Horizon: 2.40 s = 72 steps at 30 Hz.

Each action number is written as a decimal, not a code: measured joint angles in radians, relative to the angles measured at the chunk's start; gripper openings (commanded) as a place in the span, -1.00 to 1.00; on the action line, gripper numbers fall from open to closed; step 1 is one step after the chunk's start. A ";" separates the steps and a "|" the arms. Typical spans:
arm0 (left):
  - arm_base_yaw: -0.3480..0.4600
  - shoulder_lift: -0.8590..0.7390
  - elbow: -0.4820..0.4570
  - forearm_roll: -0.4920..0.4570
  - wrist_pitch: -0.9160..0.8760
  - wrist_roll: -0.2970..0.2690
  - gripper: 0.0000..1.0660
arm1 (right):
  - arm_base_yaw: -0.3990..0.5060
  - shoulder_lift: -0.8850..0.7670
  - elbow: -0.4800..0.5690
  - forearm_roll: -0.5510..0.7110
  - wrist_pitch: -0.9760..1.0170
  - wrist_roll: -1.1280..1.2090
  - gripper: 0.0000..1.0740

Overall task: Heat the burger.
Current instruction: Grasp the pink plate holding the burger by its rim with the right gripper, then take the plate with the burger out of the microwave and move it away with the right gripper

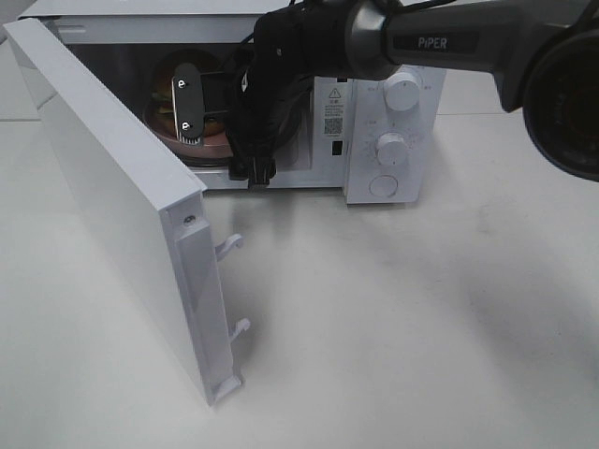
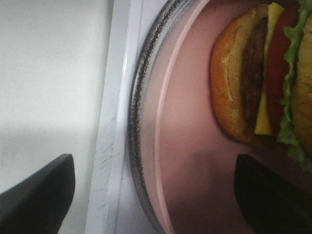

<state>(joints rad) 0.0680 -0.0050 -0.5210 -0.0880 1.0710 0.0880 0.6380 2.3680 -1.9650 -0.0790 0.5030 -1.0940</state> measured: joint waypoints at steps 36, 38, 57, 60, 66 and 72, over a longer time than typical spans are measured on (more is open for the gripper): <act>0.000 0.000 0.000 0.000 0.000 0.000 0.89 | -0.018 0.053 -0.032 0.045 0.020 -0.076 -1.00; 0.000 0.000 0.000 0.000 0.000 0.000 0.89 | -0.020 0.051 -0.032 0.058 0.028 -0.110 -1.00; 0.000 0.000 0.000 0.000 0.000 0.000 0.88 | -0.020 -0.073 0.152 0.136 -0.046 -0.324 -1.00; 0.000 0.000 0.000 0.000 0.000 0.000 0.88 | -0.021 -0.110 0.217 0.156 -0.109 -0.350 -1.00; 0.000 0.000 0.000 0.000 0.000 0.000 0.88 | -0.021 -0.163 0.296 0.192 -0.167 -0.391 -1.00; 0.000 0.000 0.000 0.000 0.000 0.000 0.88 | -0.021 -0.219 0.399 0.215 -0.184 -0.446 -1.00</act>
<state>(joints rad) 0.0680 -0.0050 -0.5210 -0.0880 1.0710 0.0880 0.6170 2.1490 -1.5660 0.1360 0.3190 -1.5400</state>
